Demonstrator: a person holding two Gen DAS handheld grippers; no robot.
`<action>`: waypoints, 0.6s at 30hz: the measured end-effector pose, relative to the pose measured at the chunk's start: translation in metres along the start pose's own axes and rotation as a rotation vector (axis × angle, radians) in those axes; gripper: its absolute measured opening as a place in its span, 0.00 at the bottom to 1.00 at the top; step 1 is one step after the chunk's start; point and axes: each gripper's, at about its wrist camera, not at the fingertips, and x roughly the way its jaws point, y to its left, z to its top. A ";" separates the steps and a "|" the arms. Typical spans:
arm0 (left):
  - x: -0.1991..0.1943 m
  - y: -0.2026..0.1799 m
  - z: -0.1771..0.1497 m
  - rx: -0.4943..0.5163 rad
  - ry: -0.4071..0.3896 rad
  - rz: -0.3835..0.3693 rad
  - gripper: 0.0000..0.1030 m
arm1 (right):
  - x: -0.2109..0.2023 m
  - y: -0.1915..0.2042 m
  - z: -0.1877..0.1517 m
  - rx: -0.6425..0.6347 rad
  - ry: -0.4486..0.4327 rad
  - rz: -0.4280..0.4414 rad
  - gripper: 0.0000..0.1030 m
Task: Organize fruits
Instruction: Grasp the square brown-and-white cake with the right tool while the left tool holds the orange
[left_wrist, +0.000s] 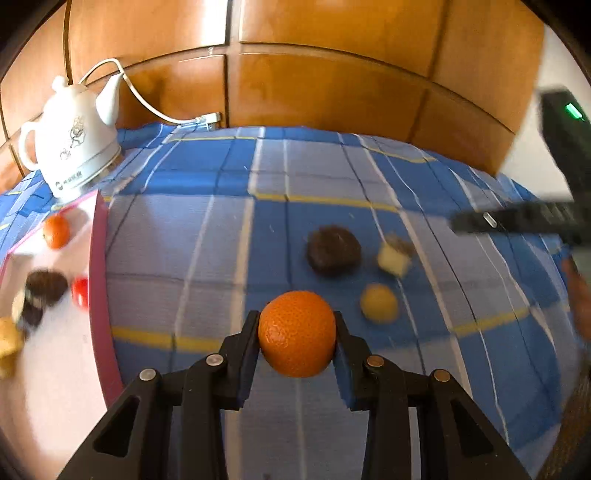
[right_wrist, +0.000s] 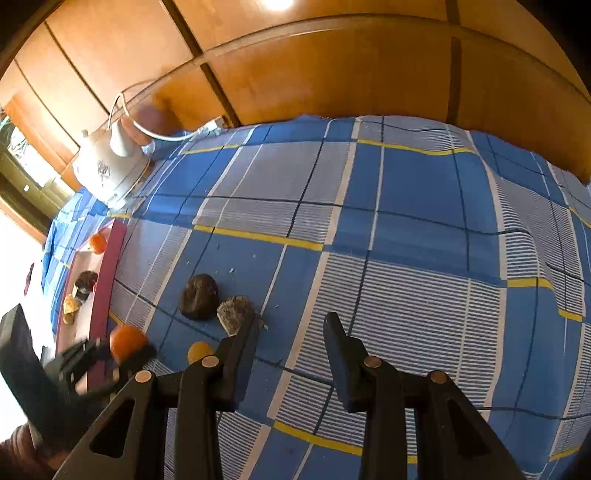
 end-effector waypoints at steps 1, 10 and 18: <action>-0.001 -0.003 -0.006 0.008 -0.006 0.002 0.35 | 0.001 0.001 0.000 -0.005 0.002 0.006 0.36; 0.004 -0.005 -0.028 -0.012 -0.029 0.001 0.35 | 0.016 0.019 -0.001 -0.064 0.024 0.072 0.36; 0.004 -0.010 -0.031 0.006 -0.042 0.039 0.36 | 0.050 0.042 0.006 -0.204 0.081 0.013 0.40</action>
